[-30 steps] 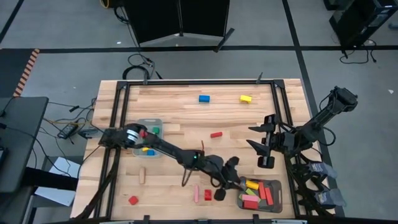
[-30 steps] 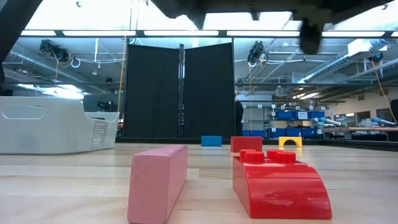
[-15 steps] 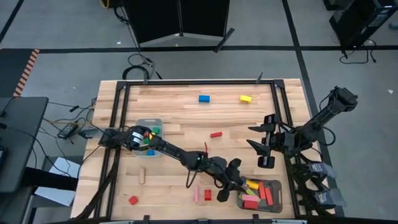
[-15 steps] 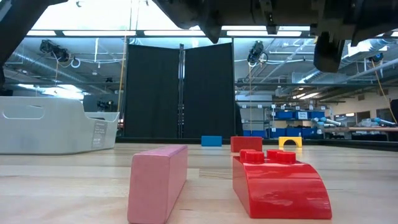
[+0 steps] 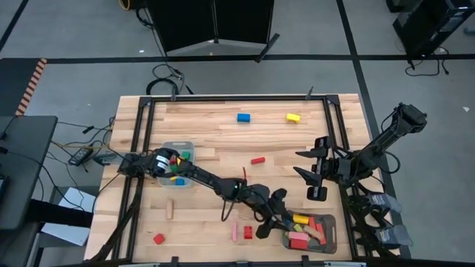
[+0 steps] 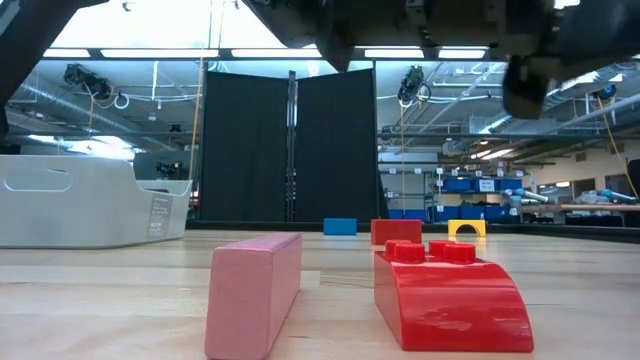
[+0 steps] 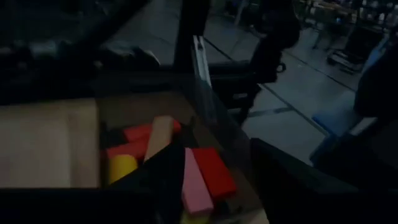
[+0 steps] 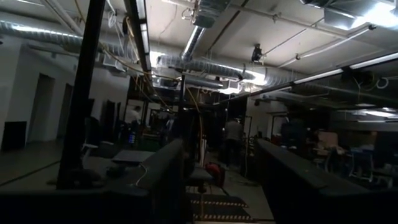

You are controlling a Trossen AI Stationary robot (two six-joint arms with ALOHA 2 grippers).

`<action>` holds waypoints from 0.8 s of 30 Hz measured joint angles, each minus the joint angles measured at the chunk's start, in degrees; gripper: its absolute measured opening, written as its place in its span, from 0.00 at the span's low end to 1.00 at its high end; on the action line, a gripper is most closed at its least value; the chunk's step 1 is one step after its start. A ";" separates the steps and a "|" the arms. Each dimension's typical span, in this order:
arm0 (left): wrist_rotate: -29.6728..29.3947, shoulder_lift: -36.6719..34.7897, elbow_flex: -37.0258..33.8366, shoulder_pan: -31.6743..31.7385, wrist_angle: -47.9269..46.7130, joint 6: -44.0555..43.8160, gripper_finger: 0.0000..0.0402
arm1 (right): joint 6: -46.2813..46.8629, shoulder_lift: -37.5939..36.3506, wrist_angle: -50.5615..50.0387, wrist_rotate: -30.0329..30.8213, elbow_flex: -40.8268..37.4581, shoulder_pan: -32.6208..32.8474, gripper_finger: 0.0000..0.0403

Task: Sort blocks by size
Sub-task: Put the orange block into the black bin

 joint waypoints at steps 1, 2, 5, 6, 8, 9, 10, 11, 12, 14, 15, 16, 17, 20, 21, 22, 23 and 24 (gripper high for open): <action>-0.43 -1.10 -1.44 0.31 1.07 0.24 0.45 | 0.00 0.00 -0.06 0.49 0.00 0.00 0.52; -1.40 -2.47 -3.38 0.67 2.14 0.37 0.43 | 0.03 0.00 -0.25 0.81 0.00 0.00 0.52; -3.95 -8.39 -12.23 2.10 8.35 0.36 0.38 | 0.20 0.00 -0.34 0.89 0.00 -0.02 0.52; -5.57 -11.03 -16.19 2.61 10.45 0.34 0.36 | 0.20 0.00 -0.34 0.90 0.00 -0.01 0.52; -9.04 -16.78 -24.58 3.66 14.30 0.22 0.32 | 0.20 0.04 -0.42 0.93 0.00 0.00 0.52; -11.33 -19.84 -29.28 4.06 15.51 0.12 0.30 | 0.20 0.10 -0.42 1.08 0.00 0.00 0.52; -13.69 -23.15 -33.49 4.43 16.61 -0.17 0.29 | 0.20 0.22 -0.40 1.11 0.00 -0.02 0.52; -16.32 -26.77 -37.78 4.72 17.09 -0.70 0.28 | 0.20 0.26 -0.44 1.26 0.00 -0.15 0.52; -18.65 -30.38 -41.67 4.86 17.42 -1.20 0.27 | 0.21 0.42 -0.45 1.35 0.00 -0.41 0.52; -23.18 -38.38 -49.33 4.74 16.93 -2.95 0.25 | 0.56 0.88 -0.38 2.13 0.00 -1.13 0.52; -25.42 -42.46 -52.75 4.37 16.42 -4.17 0.24 | 0.62 1.16 -0.40 2.71 0.00 -1.57 0.52; -27.36 -46.50 -55.83 3.82 15.42 -5.43 0.24 | 0.62 1.45 -0.51 3.58 0.00 -1.89 0.52; -29.54 -50.61 -58.73 3.10 13.59 -6.67 0.23 | 0.61 1.92 -0.62 4.17 0.00 -2.35 0.52; -36.30 -61.80 -64.77 0.12 5.81 -11.08 0.22 | 0.74 3.33 -0.91 6.57 0.00 -4.13 0.52; -38.51 -65.09 -65.83 -0.90 2.36 -12.73 0.21 | 1.07 3.87 -0.96 7.84 0.00 -4.84 0.52; -40.92 -68.17 -66.67 -2.18 -1.48 -14.47 0.21 | 1.68 4.43 -0.97 9.48 0.00 -5.64 0.52; -43.62 -70.79 -67.20 -3.54 -5.40 -16.62 0.21 | 2.55 4.99 -1.01 11.35 0.00 -6.50 0.52; -46.46 -73.04 -67.37 -4.69 -9.39 -18.88 0.20 | 3.46 5.31 -1.34 12.99 0.00 -7.34 0.52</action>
